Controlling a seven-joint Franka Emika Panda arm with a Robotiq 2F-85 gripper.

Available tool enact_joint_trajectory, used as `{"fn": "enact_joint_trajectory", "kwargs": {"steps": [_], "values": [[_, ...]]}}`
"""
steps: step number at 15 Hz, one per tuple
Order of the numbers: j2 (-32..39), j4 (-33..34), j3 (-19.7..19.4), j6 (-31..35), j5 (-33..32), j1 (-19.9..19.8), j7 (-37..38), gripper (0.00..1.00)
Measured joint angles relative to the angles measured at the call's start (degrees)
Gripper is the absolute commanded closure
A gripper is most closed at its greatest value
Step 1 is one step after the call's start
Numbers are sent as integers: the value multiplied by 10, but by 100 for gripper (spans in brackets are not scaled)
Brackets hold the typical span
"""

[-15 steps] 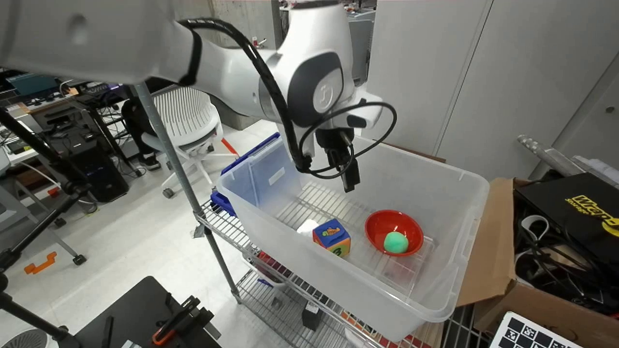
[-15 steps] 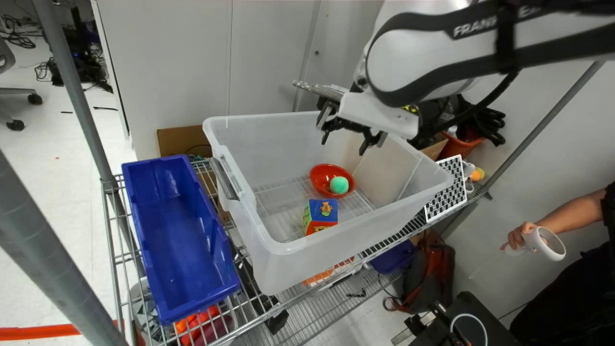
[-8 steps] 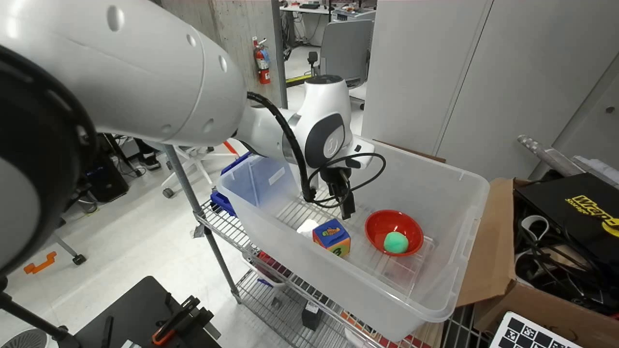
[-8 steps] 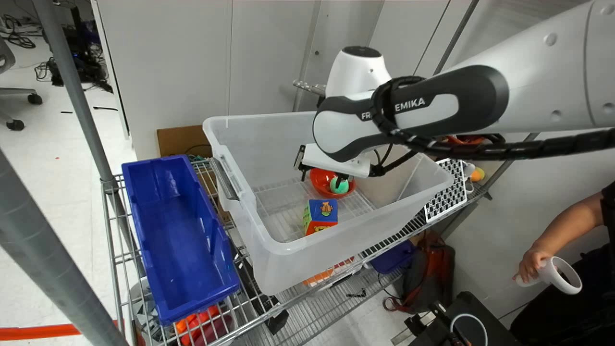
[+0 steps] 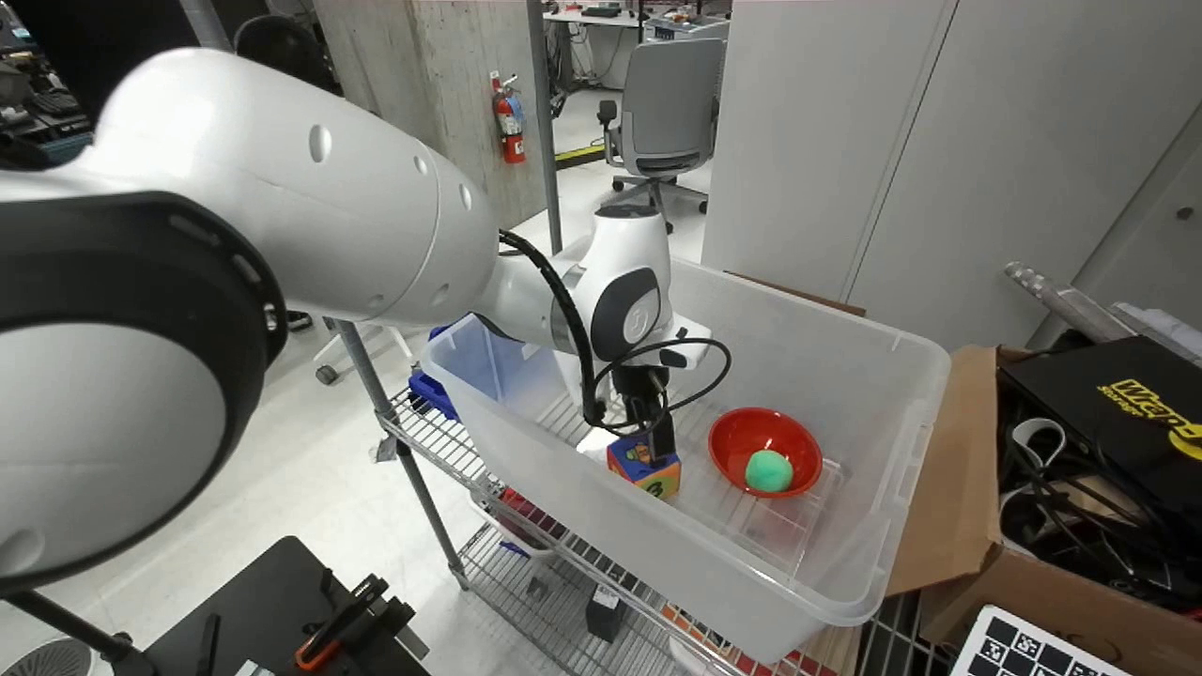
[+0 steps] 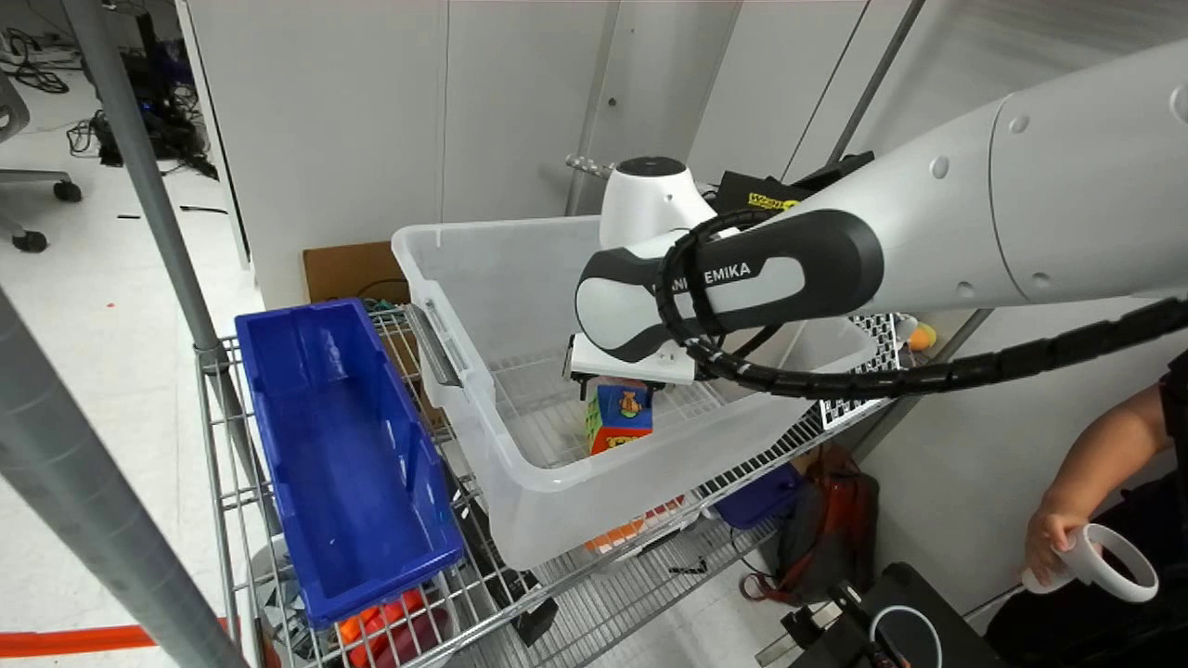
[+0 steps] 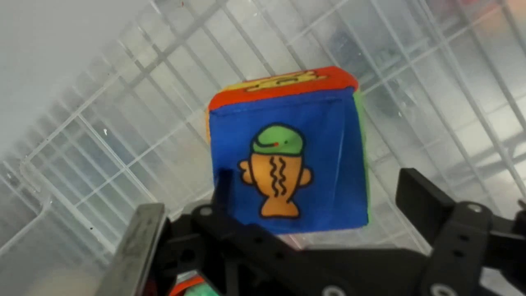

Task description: Move the toy box backwards

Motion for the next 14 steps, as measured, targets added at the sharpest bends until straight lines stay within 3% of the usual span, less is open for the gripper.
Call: {"fn": "enact_joint_trajectory", "kwargs": {"steps": [1,9,11,14], "values": [[3,1,0,-7,0,3,2,26],[32,55,-25,-31,0,8,22,85],[37,69,-25,-46,0,8,22,97],[37,82,-19,-83,4,14,22,100]]}}
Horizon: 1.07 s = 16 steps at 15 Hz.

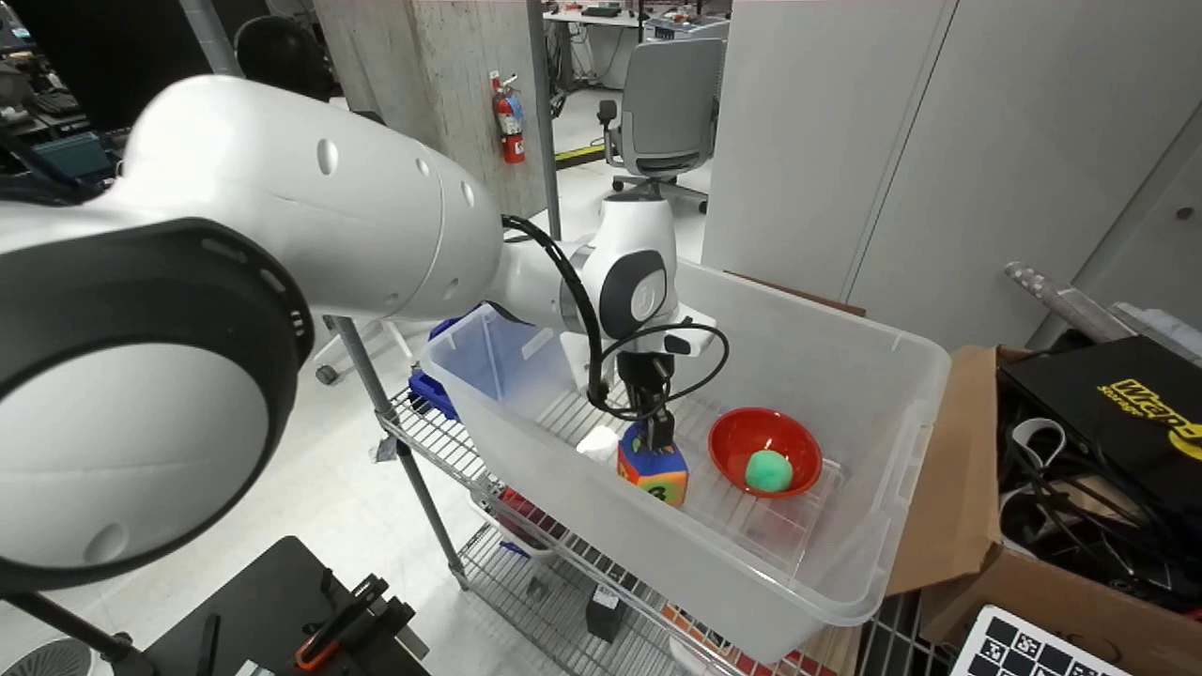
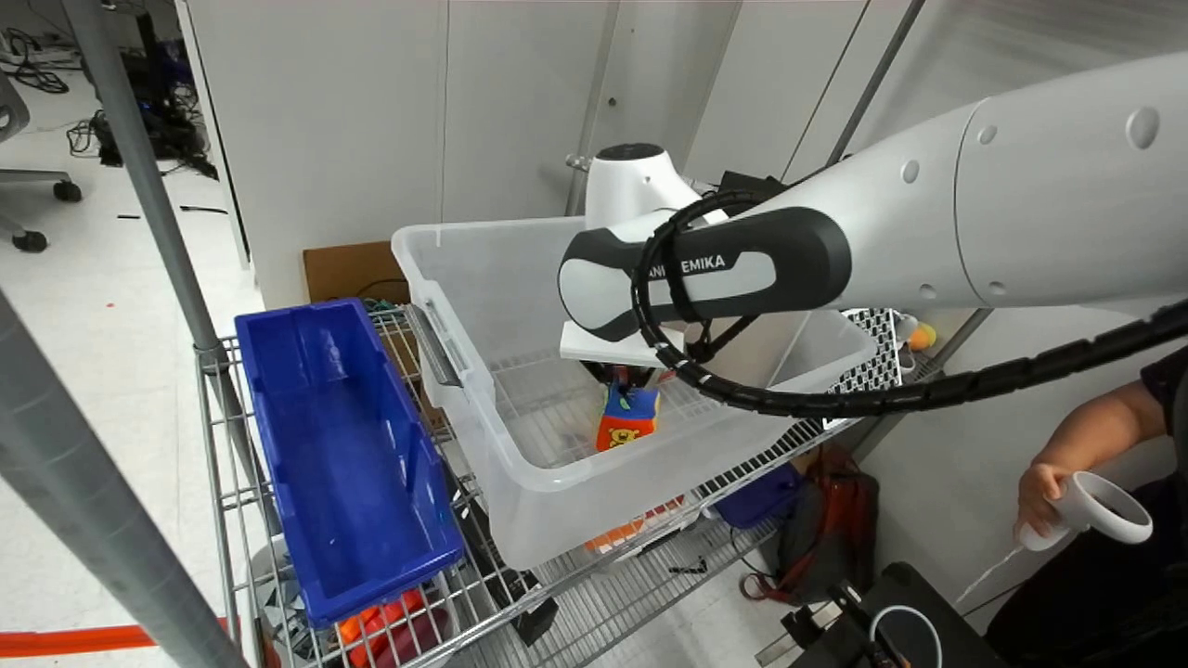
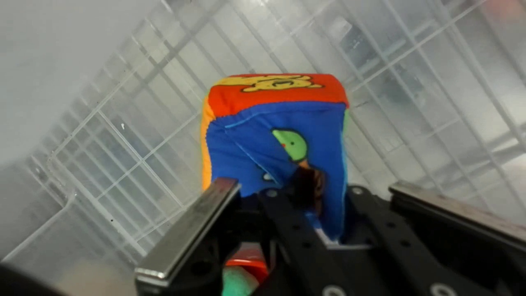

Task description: Move the toy box backwards

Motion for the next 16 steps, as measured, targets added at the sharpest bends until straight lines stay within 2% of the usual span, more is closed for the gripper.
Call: {"fn": "enact_joint_trajectory", "kwargs": {"steps": [5,8,12,16], "values": [[-2,31,12,-53,8,17,0,98],[-4,56,14,-56,7,30,-3,98],[6,97,19,-40,7,39,-3,98],[64,165,20,16,7,39,-3,98]]}}
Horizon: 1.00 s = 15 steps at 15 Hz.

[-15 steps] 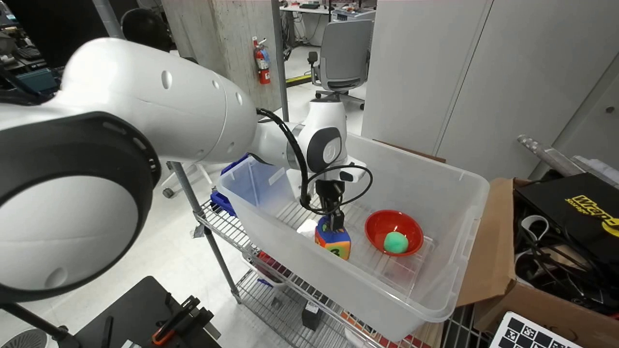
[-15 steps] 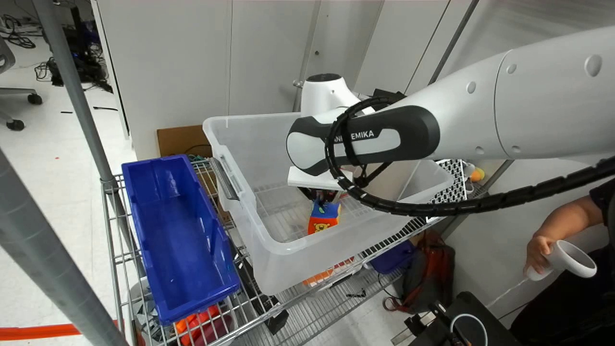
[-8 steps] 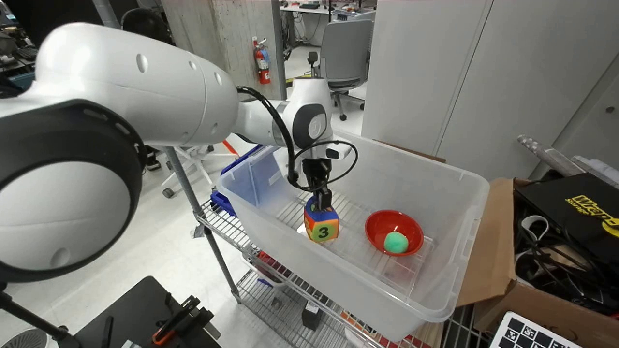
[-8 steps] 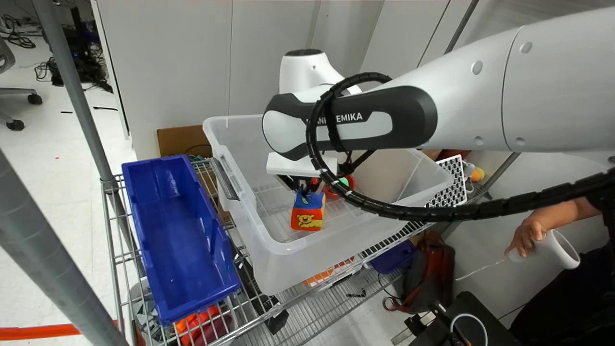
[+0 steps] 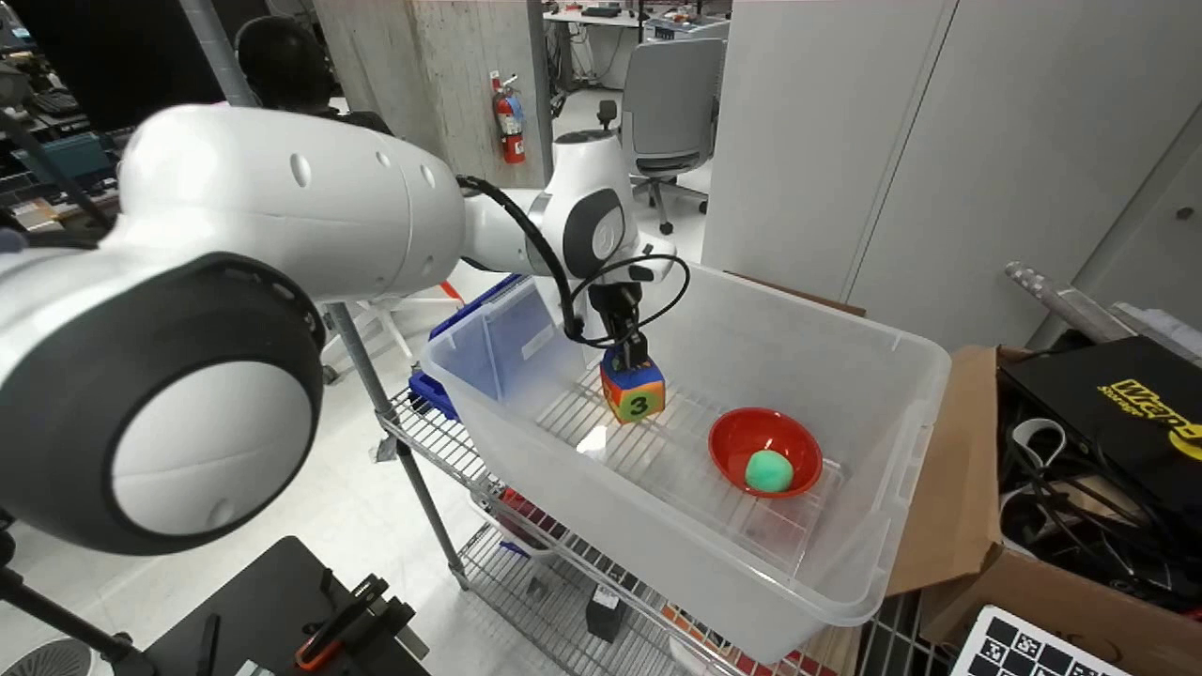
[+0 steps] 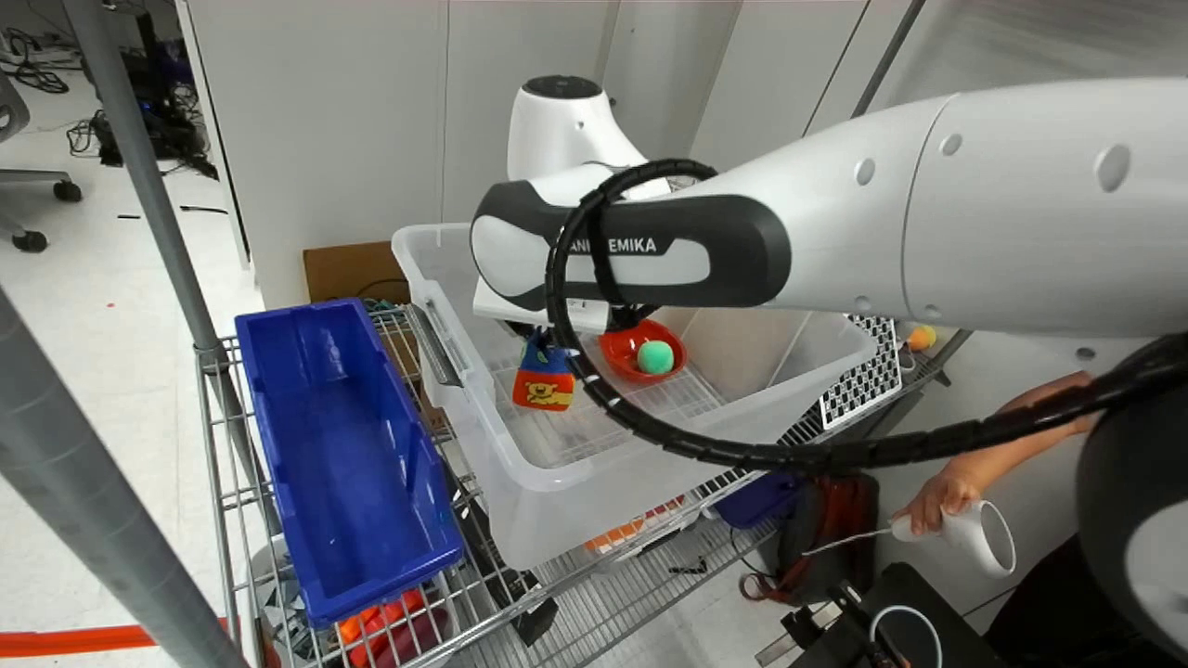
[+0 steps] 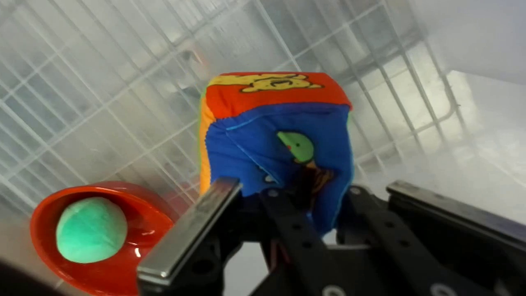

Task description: Move the toy box backwards

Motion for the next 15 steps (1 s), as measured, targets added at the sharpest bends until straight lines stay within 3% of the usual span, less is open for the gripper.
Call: {"fn": "enact_joint_trajectory", "kwargs": {"steps": [4,5,6,10,15], "values": [[71,73,0,36,0,1,0,98],[86,89,0,39,0,2,0,77],[98,103,0,39,0,2,0,65],[119,142,-5,37,-1,4,1,36],[94,148,-10,-2,-2,6,24,1]]}}
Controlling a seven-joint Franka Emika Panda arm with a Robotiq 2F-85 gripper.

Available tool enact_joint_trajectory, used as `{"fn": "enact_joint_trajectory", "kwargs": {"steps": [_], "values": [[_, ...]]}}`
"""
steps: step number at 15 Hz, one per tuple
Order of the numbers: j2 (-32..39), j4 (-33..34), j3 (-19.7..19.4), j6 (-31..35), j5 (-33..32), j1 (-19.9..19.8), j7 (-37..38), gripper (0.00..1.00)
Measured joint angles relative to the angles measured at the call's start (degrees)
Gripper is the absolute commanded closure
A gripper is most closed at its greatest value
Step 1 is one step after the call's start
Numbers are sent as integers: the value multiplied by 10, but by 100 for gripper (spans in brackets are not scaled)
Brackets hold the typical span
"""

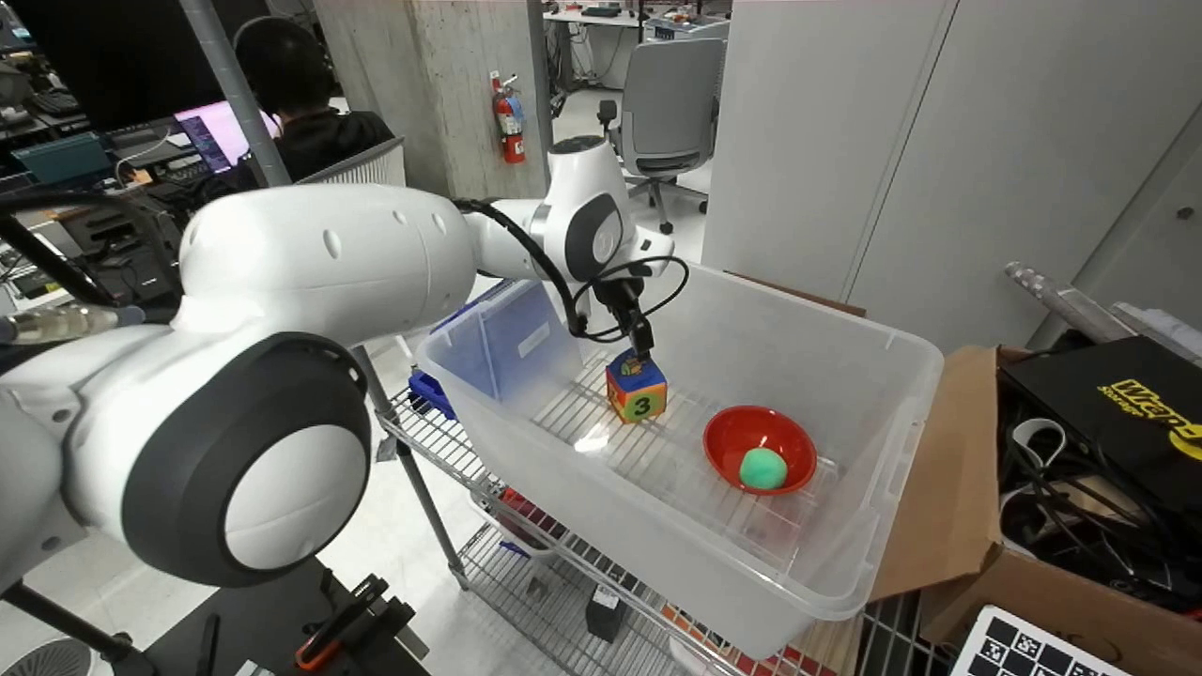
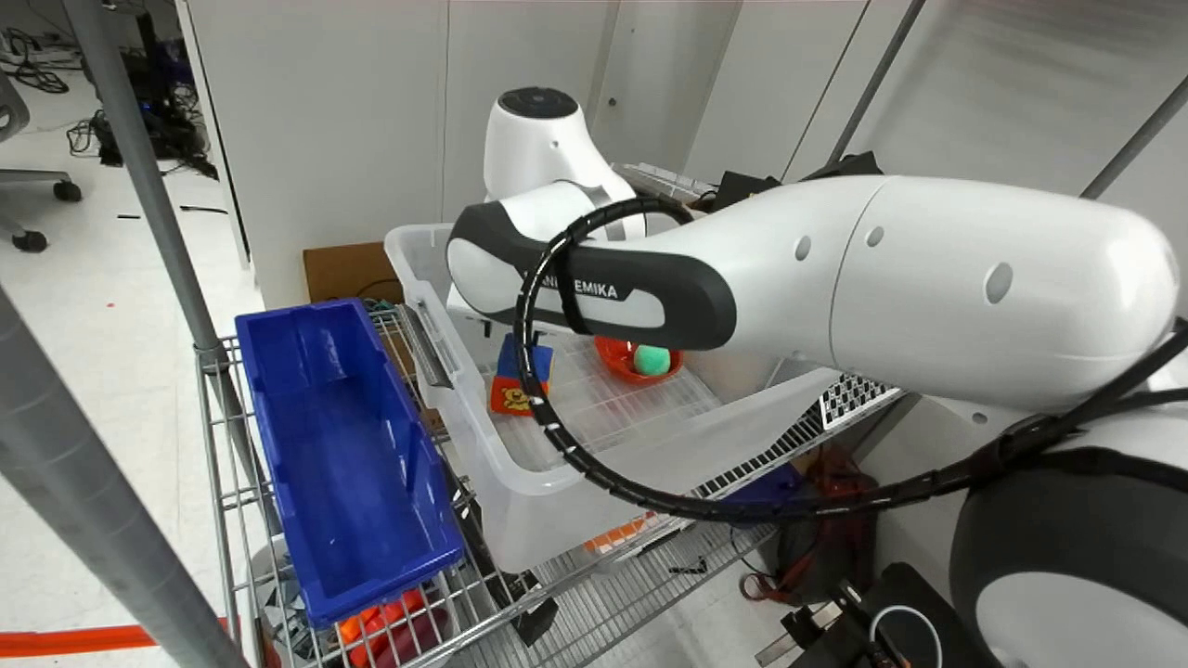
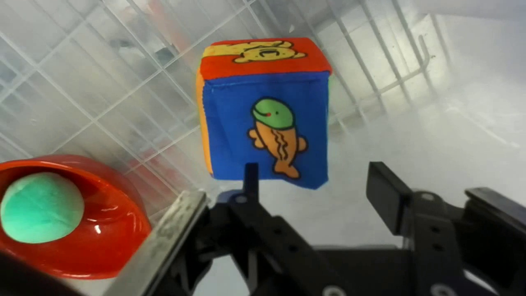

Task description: Move the toy box backwards

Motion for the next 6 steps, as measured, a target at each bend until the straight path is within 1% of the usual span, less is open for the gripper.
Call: {"fn": "enact_joint_trajectory", "kwargs": {"steps": [3,6], "values": [[-54,-18,-6,-64,0,2,40,0],[-128,-64,-7,-127,8,2,70,0]]}}
